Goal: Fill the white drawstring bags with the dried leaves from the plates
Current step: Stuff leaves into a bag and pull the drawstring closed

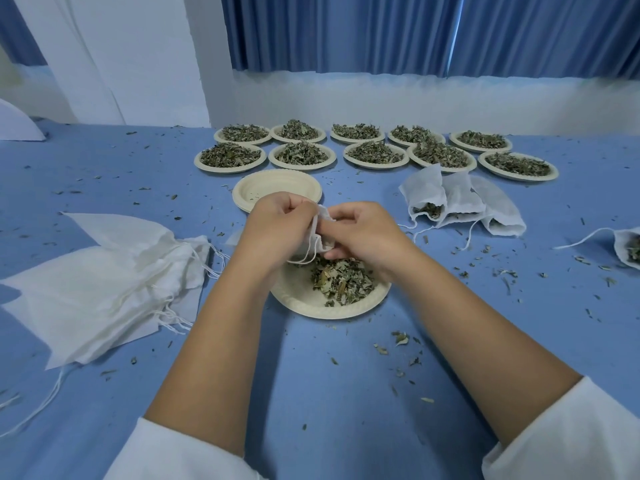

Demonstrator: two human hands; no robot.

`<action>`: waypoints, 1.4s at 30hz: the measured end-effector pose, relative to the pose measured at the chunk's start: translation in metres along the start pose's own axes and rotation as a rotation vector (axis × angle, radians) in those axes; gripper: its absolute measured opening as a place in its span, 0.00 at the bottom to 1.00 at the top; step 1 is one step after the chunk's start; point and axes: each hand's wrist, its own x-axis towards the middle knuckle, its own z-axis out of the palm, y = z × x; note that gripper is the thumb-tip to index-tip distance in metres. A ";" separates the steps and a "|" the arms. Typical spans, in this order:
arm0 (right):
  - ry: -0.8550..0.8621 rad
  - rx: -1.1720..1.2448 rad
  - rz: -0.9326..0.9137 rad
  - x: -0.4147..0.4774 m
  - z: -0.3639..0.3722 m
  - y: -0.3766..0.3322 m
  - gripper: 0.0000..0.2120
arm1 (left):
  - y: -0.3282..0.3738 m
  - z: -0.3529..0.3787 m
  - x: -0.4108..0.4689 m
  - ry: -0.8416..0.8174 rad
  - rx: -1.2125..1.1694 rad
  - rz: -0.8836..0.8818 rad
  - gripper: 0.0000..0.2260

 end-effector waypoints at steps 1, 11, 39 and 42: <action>0.009 -0.027 -0.015 0.000 0.002 0.002 0.04 | 0.000 0.001 0.000 -0.013 0.004 0.002 0.12; 0.211 -0.339 -0.101 0.003 0.011 0.005 0.19 | -0.005 0.011 0.001 -0.153 0.069 0.025 0.08; -0.168 -0.912 -0.090 -0.012 -0.005 -0.007 0.11 | 0.001 -0.009 0.003 0.102 -0.057 -0.033 0.11; -0.124 -0.752 -0.077 -0.012 -0.014 -0.015 0.08 | 0.003 -0.009 0.000 0.109 -0.113 -0.045 0.12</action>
